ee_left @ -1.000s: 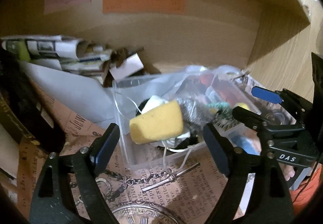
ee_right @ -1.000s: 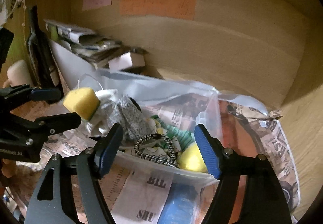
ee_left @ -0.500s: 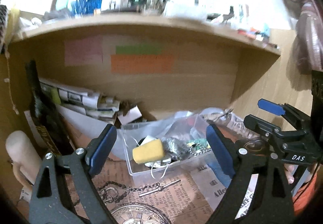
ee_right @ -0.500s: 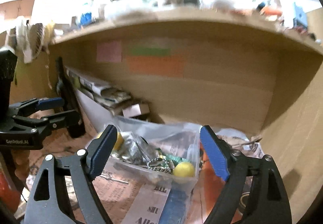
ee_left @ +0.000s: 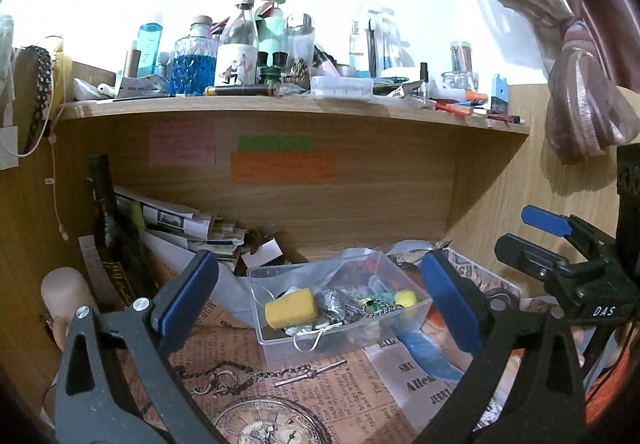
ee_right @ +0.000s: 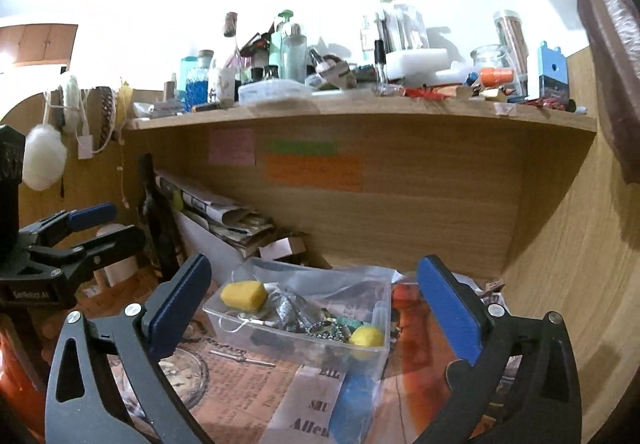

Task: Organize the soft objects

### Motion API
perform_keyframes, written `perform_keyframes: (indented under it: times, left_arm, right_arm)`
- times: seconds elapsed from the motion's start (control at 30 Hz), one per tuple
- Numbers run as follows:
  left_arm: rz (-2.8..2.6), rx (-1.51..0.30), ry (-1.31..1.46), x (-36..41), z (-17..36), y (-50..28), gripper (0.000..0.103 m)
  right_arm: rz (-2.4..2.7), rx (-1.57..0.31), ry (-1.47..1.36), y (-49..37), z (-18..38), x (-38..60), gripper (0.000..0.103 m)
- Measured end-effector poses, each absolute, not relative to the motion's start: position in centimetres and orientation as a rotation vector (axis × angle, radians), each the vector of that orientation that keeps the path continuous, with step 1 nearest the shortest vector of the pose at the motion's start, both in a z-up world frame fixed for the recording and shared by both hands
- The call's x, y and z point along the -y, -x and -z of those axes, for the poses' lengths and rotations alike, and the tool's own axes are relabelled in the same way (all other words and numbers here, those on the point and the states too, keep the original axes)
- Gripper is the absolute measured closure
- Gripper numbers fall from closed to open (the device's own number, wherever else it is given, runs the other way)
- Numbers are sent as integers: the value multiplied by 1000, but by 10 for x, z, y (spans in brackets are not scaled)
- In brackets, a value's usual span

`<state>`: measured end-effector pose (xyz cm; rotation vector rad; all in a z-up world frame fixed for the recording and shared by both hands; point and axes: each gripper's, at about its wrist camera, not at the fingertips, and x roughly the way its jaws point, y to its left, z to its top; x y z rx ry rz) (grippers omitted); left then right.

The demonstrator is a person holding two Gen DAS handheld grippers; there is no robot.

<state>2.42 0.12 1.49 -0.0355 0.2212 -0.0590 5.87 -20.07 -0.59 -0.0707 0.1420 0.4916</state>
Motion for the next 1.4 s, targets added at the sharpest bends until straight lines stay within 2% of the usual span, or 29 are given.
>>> perform_keyframes:
  times: [1.4]
  left_arm:
    - [62, -222, 39, -1, -12, -21, 0]
  right_arm:
    - [-497, -131, 55, -49, 6, 203, 0]
